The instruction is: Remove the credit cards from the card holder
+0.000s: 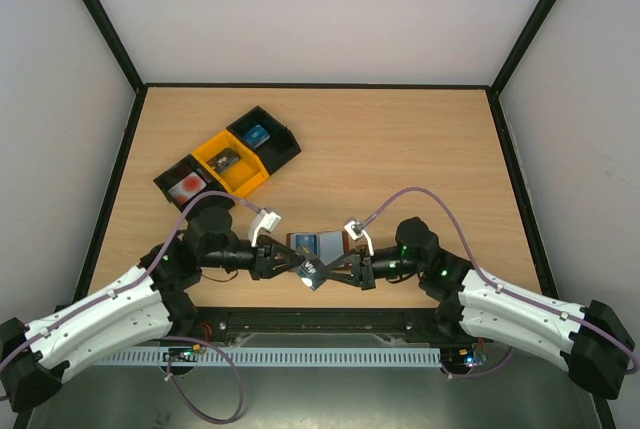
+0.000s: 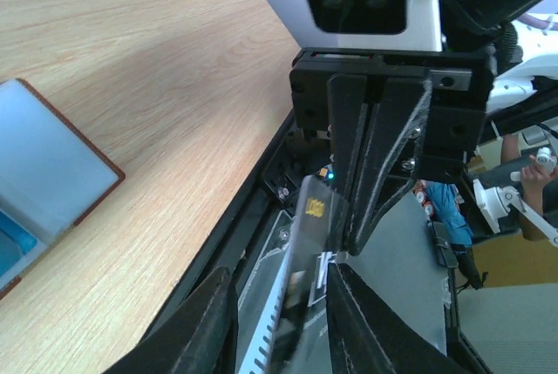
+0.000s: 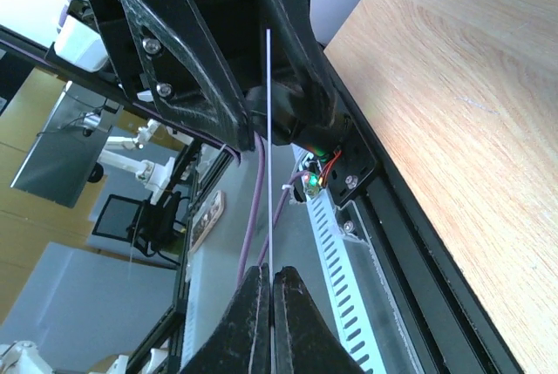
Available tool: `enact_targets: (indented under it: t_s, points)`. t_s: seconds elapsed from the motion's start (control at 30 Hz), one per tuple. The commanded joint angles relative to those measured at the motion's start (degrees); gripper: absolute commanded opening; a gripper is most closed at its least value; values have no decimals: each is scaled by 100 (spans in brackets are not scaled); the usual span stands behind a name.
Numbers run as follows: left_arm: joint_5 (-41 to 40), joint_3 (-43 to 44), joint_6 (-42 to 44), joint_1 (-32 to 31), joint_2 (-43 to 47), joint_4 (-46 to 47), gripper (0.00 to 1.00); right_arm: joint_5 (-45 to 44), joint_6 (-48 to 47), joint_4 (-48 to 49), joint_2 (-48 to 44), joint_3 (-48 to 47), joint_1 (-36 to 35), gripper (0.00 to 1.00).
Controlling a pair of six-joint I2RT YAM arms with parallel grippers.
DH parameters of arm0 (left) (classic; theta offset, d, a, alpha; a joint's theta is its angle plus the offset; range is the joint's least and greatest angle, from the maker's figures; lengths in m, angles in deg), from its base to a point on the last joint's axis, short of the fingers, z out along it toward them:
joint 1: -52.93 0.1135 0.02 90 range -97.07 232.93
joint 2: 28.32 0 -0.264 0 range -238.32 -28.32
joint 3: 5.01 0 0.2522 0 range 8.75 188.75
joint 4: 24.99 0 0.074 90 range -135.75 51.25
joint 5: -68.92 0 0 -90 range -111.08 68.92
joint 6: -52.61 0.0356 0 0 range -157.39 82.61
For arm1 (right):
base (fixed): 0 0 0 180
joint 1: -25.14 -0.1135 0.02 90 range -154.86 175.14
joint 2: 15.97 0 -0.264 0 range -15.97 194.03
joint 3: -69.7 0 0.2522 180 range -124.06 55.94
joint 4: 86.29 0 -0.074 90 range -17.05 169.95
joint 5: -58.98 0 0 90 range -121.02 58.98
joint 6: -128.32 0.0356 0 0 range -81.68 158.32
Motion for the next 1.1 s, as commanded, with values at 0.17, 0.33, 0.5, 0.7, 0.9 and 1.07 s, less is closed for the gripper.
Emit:
enact_targets:
  t_s: [0.17, 0.33, 0.5, 0.7, 0.9, 1.07]
  points:
    - [523, -70, -3, 282, 139, 171, 26, 294, -64, 109, -58, 43, -29, 2]
    - [697, -89, -7, 326, 121, 276, 13, 354, -91, 104, -3, 68, -31, 2]
    - [825, -131, -8, 369, 129, 360, 3, 317, -127, 49, -13, 75, -26, 2]
    - [674, -113, 10, 426, 202, 269, 3, -89, -220, -195, -67, 10, -29, 13]
    - [112, -40, -84, 563, 324, 45, 3, -819, -107, -294, -344, 12, -28, 58]
    - [-928, 13, -344, 759, 689, -134, 3, -1517, -93, -514, -676, -6, -23, 78]
